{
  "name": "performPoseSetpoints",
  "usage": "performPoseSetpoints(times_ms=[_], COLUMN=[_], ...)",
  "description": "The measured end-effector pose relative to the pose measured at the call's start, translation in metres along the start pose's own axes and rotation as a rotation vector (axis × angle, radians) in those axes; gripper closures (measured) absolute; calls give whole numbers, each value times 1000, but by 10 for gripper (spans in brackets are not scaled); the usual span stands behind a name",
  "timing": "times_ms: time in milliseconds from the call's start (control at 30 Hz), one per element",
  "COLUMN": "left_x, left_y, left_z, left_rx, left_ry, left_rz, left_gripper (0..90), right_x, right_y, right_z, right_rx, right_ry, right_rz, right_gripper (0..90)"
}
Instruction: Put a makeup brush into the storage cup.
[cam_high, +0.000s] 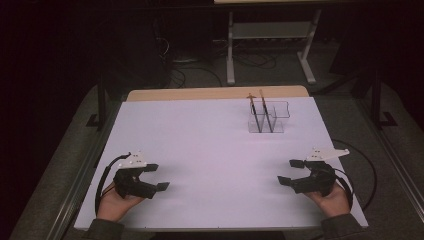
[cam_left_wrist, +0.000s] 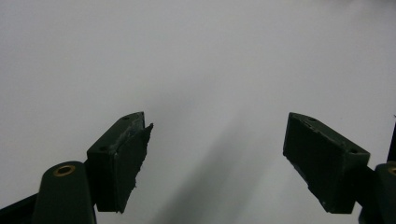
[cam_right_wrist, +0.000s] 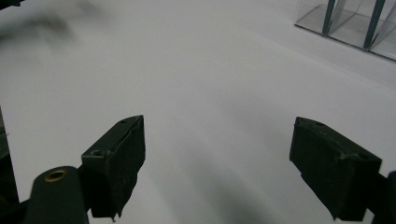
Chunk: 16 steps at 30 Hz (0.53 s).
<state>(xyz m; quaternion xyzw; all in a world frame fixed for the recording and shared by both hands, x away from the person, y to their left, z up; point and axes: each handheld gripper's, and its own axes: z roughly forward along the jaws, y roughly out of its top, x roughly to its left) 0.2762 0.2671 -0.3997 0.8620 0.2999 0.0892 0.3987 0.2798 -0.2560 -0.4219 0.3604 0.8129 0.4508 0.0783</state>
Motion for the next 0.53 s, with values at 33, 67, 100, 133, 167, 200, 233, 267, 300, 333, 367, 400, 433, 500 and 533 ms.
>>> performPoseSetpoints(times_ms=[33, 67, 100, 133, 167, 200, 233, 267, 300, 333, 367, 400, 433, 500, 533], left_x=[0, 0, 0, 0, 0, 0, 0, 0, 0, 0, 0, 0, 0, -1, -1], left_y=[0, 0, -1, -1, -2, -2, -3, -3, -4, -4, -5, -5, -5, -5, -5], left_z=[0, 0, 0, 1, 1, 2, 2, 3, 4, 4, 5, 5, 6, 7, 8], left_rx=[-4, -5, -5, -4, -3, -1, -2, 7, 8, 11, 16, 14, 16, 20, 21], left_ry=[0, -4, -6, -10, -12, -16, -19, -19, -20, -22, -21, -24, -26, -30, -31], left_rz=[-1, -4, -4, -6, -9, -6, -11, -5, -5, -10, -5, -9, -5, -10, -7], left_gripper=[209, 209, 209, 210, 210, 210, 210, 210, 209, 209, 209, 209, 209, 209, 209], right_x=[0, 0, 0, 0, 0, 0, 1, 1, 1, 1, 2, 2, 2, 3, 3], right_y=[-1, -1, -2, -2, -3, -3, -4, -4, -4, -4, -4, -4, -4, -4, -4], right_z=[0, -1, -1, -2, -2, -3, -4, -4, -4, -4, -5, -5, -5, -5, -5], right_rx=[-5, -8, -9, -14, -20, -22, -25, -27, -27, -30, -32, -32, -32, -32, -33], right_ry=[-4, -4, -10, -13, -13, -14, -13, -12, -13, -12, -12, -12, -11, -10, -9], right_rz=[5, 3, 5, 4, 6, 4, 13, 10, 11, 8, 6, 1, 0, 0, 0], right_gripper=[171, 172, 170, 169, 168, 168, 166, 166, 166, 166, 166, 165, 166, 165, 164])
